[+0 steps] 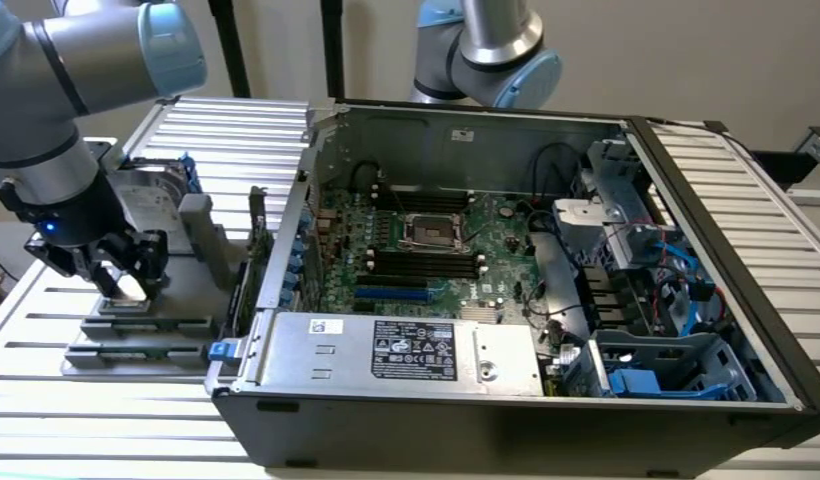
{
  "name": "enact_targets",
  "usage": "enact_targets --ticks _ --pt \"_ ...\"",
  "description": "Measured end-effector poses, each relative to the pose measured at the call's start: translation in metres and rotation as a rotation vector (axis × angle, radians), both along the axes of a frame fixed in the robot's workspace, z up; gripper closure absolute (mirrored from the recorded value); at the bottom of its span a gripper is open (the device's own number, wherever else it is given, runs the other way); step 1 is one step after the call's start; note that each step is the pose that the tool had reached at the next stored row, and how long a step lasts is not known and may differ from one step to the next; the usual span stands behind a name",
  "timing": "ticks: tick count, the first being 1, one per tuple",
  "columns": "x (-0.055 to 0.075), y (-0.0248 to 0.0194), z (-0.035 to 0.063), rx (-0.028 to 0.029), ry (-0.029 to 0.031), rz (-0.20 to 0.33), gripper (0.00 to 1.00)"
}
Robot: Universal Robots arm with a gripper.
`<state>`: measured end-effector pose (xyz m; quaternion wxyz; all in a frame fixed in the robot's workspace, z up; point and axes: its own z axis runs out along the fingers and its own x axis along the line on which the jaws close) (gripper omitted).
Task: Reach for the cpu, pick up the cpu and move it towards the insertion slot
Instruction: 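Pick up the cpu and move it towards the insertion slot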
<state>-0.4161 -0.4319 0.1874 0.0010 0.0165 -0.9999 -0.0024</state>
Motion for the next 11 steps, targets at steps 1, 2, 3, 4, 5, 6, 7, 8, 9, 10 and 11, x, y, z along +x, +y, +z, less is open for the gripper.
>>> enact_targets --ticks 1,2,3,4,5,6,7,8,9,10,11 --pt "0.000 0.0000 0.0004 0.0001 0.0001 0.000 0.46" --pt "0.000 0.0000 0.0012 0.0000 0.0007 0.000 0.46" --pt "0.000 0.0000 0.0020 -0.0001 0.0013 0.000 0.46" --pt "0.000 0.0000 0.0027 -0.0001 0.0016 0.000 0.46" --pt "0.000 0.0000 0.0036 -0.0001 0.0020 0.000 0.46" --pt "0.000 0.0000 0.0046 -0.0002 0.0025 0.000 0.46" --pt "0.000 0.0000 0.0057 -0.0001 0.0030 0.000 0.46" --pt "0.000 0.0000 0.0070 -0.0001 0.0036 0.000 0.46" --pt "0.000 0.0000 0.0084 -0.0002 0.0044 0.000 0.46" --pt "0.000 0.0000 0.0097 -0.0001 0.0051 0.000 0.46" --pt "0.000 0.0000 0.0111 -0.0002 0.0058 0.000 0.46"
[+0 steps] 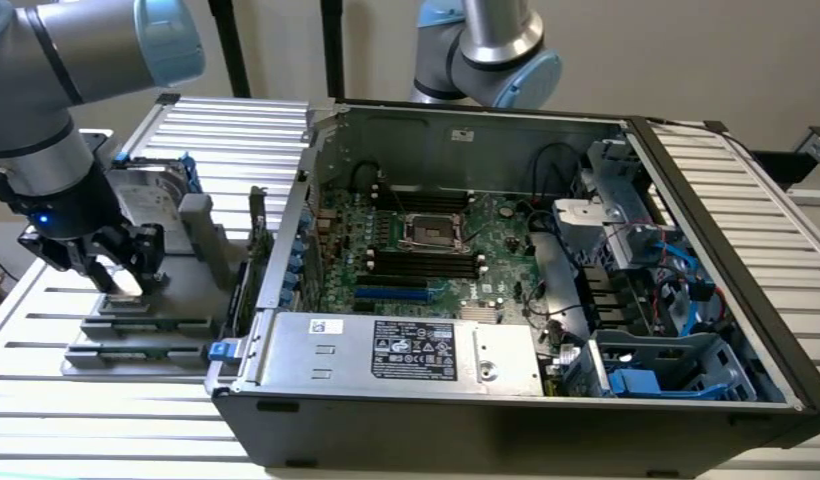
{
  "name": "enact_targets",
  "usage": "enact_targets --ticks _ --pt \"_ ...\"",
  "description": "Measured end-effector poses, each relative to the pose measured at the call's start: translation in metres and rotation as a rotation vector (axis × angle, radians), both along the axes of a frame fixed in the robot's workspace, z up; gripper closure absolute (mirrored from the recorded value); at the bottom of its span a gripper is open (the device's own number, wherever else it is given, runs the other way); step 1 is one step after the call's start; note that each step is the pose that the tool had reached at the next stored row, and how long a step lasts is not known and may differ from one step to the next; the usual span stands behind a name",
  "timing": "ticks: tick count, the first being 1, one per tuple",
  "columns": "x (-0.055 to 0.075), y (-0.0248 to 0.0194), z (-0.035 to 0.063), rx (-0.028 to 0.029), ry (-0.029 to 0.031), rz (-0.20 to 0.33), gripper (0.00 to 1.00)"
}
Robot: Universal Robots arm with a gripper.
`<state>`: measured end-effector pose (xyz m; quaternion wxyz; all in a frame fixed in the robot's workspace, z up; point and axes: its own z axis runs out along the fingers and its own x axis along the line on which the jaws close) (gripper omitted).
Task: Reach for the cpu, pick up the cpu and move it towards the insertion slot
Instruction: 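Pick up the cpu and move it towards the insertion slot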
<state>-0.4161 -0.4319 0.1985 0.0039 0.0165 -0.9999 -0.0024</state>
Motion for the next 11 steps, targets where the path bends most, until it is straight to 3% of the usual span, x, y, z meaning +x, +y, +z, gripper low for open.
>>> enact_targets --ticks 6,11 --pt "0.001 0.0000 0.0159 0.0000 0.0074 0.000 0.46" --pt "0.002 0.0000 0.0372 0.0000 0.0125 0.000 0.46"
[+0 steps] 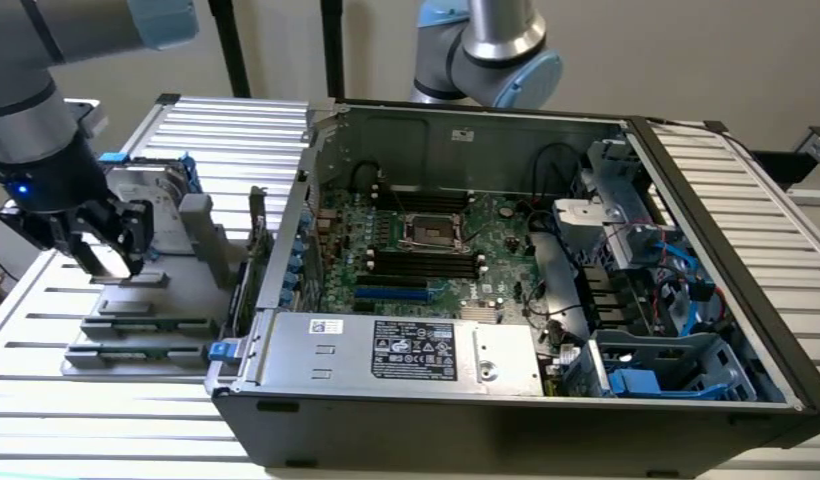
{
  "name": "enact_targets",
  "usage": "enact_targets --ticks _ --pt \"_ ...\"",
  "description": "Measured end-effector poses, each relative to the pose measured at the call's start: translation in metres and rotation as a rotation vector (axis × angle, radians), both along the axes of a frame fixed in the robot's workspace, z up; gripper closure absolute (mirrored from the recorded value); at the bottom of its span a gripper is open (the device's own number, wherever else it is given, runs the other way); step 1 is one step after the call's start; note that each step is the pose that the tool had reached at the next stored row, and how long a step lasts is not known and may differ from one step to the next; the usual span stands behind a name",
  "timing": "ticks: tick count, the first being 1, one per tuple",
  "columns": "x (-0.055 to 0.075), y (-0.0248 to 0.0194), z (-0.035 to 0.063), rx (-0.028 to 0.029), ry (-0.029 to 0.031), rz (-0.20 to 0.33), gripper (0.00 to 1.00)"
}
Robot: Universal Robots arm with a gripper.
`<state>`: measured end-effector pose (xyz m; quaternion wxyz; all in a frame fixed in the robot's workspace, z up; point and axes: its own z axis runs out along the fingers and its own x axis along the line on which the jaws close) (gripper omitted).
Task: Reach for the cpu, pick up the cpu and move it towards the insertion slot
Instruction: 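Pick up the cpu and move it towards the insertion slot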
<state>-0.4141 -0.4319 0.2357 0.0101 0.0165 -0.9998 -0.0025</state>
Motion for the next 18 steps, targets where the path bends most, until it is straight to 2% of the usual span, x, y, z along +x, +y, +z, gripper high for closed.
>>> enact_targets --ticks 8,18 --pt "0.008 0.0000 0.0362 0.0000 0.0031 0.001 0.46" --pt "0.034 0.0000 0.0816 0.0010 0.0045 0.006 0.46"
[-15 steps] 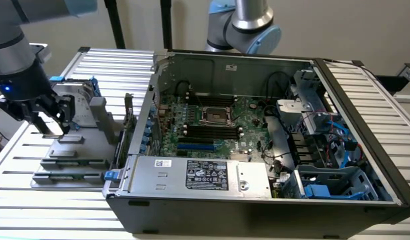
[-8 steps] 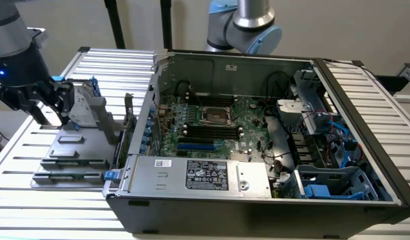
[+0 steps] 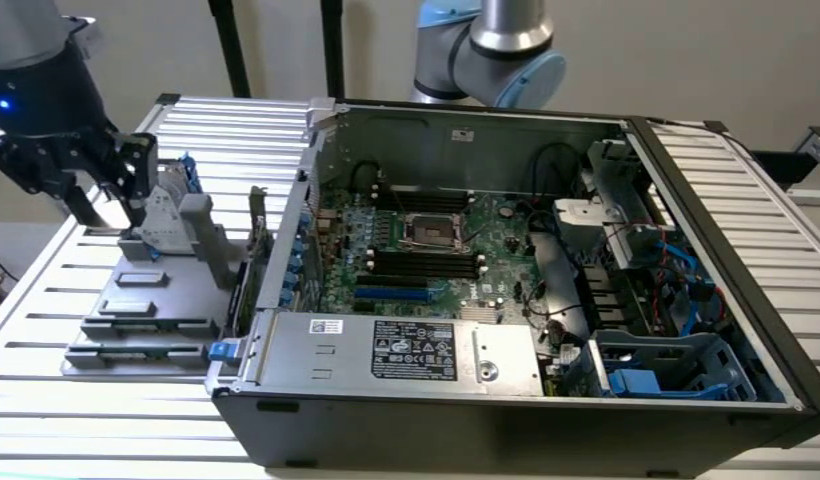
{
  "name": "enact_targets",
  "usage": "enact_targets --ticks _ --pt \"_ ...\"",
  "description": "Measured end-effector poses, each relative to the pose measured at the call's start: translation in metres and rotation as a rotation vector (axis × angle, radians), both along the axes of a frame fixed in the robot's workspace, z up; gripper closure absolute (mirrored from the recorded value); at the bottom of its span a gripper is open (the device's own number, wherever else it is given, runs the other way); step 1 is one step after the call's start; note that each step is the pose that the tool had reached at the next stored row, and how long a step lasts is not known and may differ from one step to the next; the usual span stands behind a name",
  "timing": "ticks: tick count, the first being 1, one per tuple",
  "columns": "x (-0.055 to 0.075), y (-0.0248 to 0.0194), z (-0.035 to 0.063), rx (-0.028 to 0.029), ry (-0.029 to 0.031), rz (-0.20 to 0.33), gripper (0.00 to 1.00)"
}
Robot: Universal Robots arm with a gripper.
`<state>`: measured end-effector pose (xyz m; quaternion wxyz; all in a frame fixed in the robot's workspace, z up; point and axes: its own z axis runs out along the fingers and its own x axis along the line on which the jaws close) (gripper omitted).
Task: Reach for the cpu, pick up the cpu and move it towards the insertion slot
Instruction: 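Pick up the cpu and move it towards the insertion slot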
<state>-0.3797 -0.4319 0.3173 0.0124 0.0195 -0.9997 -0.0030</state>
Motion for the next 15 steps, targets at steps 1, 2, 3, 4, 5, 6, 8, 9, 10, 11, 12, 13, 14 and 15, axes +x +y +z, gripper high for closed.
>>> enact_targets --ticks 1,2,3,4,5,6,8,9,10,11,12,13,14,15 --pt "0.003 0.0000 0.0046 0.0001 0.0003 0.001 0.46" --pt "0.006 0.0000 0.0092 0.0002 0.0004 0.001 0.46" --pt "0.009 0.0000 0.0138 0.0003 0.0007 0.002 0.46" --pt "0.012 0.0000 0.0183 0.0003 0.0010 0.002 0.46" --pt "0.016 0.0000 0.0228 0.0004 0.0013 0.003 0.46" --pt "0.019 0.0000 0.0273 0.0004 0.0016 0.003 0.46" --pt "0.026 0.0001 0.0342 0.0005 0.0015 0.003 0.46" --pt "0.029 0.0001 0.0364 0.0004 0.0017 0.003 0.46" --pt "0.033 0.0002 0.0382 0.0003 0.0018 0.004 0.46" --pt "0.037 0.0002 0.0396 0.0004 0.0016 0.004 0.46" --pt "0.041 0.0003 0.0412 0.0005 0.0018 0.004 0.46" --pt "0.045 0.0003 0.0425 0.0005 0.0018 0.004 0.46" --pt "0.049 0.0003 0.0439 0.0006 0.0019 0.004 0.46" --pt "0.054 0.0004 0.0454 0.0008 0.0019 0.004 0.46"
